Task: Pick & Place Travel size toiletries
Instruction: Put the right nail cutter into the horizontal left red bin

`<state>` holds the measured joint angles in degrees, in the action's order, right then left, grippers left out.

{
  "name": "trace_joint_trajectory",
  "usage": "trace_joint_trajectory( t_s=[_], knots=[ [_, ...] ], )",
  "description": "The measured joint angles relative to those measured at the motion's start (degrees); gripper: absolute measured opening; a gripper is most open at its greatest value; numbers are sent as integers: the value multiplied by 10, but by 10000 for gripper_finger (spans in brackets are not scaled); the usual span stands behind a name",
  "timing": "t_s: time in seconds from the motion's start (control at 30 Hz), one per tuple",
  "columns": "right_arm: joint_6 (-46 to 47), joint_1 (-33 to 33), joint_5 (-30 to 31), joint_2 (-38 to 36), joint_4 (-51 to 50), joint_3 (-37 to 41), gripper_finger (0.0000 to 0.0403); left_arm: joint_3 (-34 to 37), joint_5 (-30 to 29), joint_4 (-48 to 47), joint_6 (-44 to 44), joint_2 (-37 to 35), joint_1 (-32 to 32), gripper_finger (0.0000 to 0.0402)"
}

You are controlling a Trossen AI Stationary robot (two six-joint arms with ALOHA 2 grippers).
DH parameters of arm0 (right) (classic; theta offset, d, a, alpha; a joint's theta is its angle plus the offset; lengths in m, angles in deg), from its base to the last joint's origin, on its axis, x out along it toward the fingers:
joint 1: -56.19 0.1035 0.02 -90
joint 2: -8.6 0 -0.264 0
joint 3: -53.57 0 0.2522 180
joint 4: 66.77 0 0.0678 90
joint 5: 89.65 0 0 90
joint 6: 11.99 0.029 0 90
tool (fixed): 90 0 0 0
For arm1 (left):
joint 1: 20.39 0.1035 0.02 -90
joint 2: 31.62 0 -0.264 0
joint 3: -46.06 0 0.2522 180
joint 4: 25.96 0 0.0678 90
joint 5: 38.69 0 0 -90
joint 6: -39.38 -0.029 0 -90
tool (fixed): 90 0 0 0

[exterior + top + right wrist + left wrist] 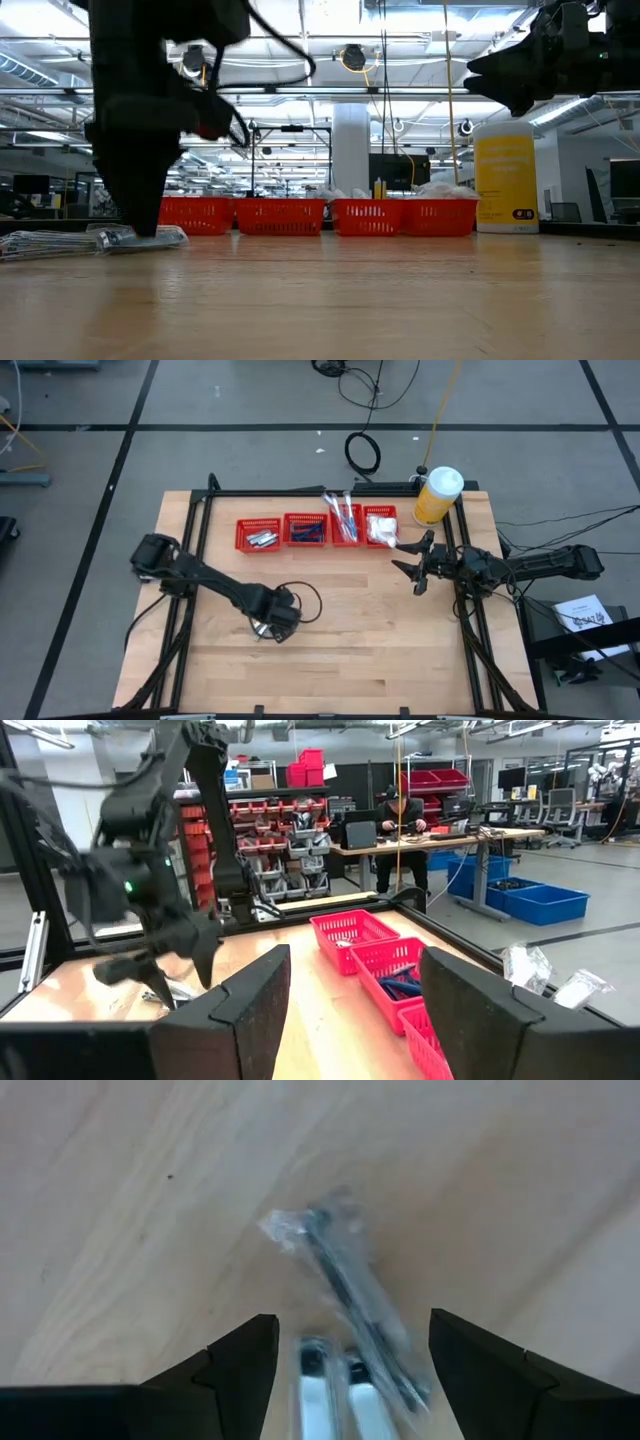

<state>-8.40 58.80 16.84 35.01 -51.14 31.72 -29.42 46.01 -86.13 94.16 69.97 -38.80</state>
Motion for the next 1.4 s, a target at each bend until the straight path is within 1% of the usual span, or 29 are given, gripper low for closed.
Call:
trace_joint_trajectory(
  t_s=[0.13,0.3,0.4,0.5,0.6,0.7,0.8,0.9,0.97,1.13,1.3,1.4],
  knots=[
    [2,0,0,0,6,0,212,0,15,0,9,26,15,255],
    [2,0,0,0,8,0,212,-2,36,2,17,36,28,255],
    [2,0,0,0,8,0,212,-2,36,2,18,36,30,243],
    [2,0,0,0,8,0,212,-2,41,3,12,36,33,208],
    [2,0,0,0,8,0,212,-1,39,6,6,36,39,155],
    [2,0,0,0,8,0,212,-1,32,22,-18,36,46,99],
    [2,0,0,0,8,0,212,0,-2,52,-53,37,52,51],
    [2,0,0,0,8,0,212,1,-26,87,-100,37,63,16],
    [2,0,0,0,8,0,212,1,-29,105,-128,38,69,12],
    [2,0,0,0,8,0,212,1,-39,146,-196,38,72,31],
    [2,0,0,0,8,0,212,2,-38,154,-244,31,72,10],
    [2,0,0,0,7,0,212,2,-39,145,-248,12,75,14]
  ],
)
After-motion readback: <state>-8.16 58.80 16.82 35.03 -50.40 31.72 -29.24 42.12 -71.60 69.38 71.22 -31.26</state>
